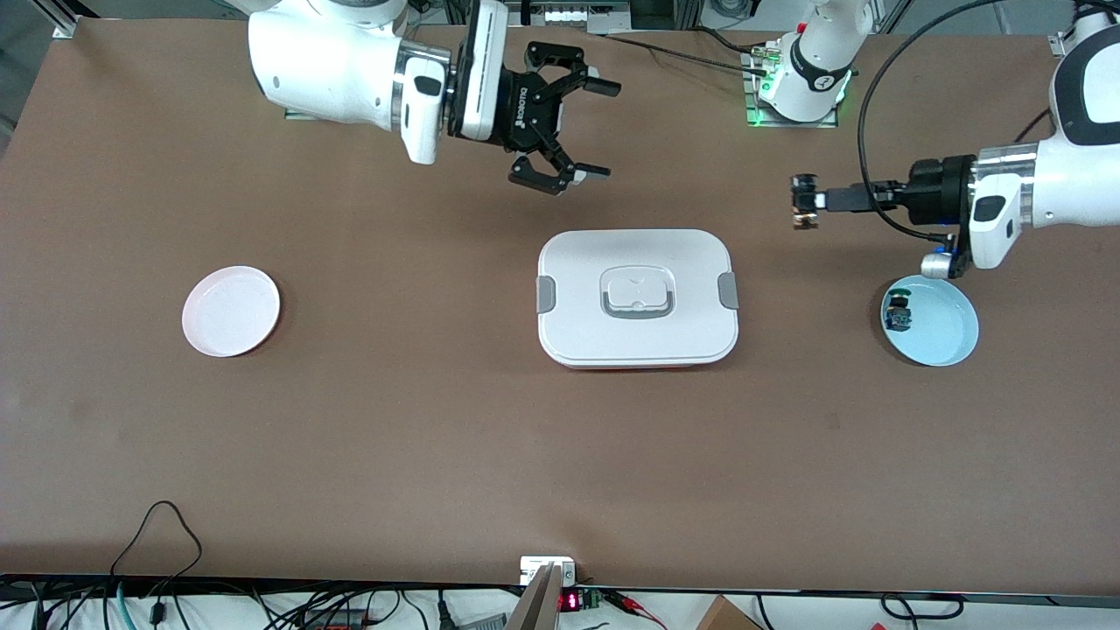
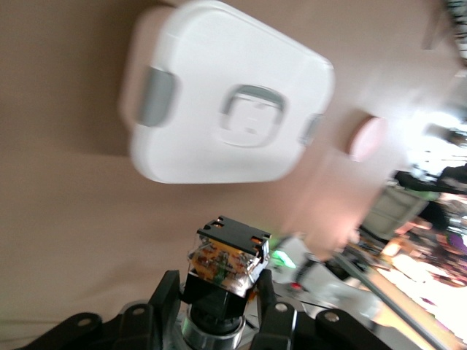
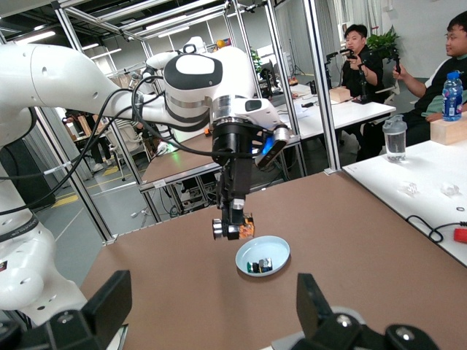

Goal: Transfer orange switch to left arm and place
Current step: 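Open the right gripper while the left gripper pulls the switch away, then lower the switch onto the blue plate while the right gripper retracts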

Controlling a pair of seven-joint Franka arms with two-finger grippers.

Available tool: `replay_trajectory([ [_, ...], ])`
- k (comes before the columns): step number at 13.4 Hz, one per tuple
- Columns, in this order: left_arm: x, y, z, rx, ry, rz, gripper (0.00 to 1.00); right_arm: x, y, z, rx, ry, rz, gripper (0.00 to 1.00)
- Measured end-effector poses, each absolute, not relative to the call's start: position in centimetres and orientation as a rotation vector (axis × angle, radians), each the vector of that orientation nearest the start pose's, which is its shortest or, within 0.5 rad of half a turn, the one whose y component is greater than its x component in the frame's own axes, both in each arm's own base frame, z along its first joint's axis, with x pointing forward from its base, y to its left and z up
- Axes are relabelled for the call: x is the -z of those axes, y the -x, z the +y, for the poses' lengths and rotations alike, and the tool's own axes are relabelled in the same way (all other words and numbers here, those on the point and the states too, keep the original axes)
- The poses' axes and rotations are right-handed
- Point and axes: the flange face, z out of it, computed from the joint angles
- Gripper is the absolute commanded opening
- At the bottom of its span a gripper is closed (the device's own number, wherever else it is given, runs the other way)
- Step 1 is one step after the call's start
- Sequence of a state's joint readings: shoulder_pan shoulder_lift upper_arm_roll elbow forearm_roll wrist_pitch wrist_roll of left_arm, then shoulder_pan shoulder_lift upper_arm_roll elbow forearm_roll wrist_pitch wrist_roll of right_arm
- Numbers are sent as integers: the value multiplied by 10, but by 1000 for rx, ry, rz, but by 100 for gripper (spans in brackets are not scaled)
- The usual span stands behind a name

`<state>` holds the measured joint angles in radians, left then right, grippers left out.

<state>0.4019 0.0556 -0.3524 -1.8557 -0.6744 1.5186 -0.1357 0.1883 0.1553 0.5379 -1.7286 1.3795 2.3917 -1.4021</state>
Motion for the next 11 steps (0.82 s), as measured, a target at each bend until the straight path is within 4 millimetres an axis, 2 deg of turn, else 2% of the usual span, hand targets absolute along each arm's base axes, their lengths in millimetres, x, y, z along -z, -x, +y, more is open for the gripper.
replay_trajectory([
  [2, -472, -539, -10, 514, -2541, 295, 0, -555, -498, 402, 856, 1590, -1136, 100],
  [5, -435, -547, 39, 497, -2773, 170, 0, -545, -517, 356, 754, 1554, -1154, 100],
  [8, -390, -562, 70, 505, -2938, 85, 0, -521, -525, 313, 564, 1584, -1195, 100],
  [11, -352, -571, 104, 499, -3050, 48, 0, -506, -532, 269, 354, 1693, -1189, 100],
])
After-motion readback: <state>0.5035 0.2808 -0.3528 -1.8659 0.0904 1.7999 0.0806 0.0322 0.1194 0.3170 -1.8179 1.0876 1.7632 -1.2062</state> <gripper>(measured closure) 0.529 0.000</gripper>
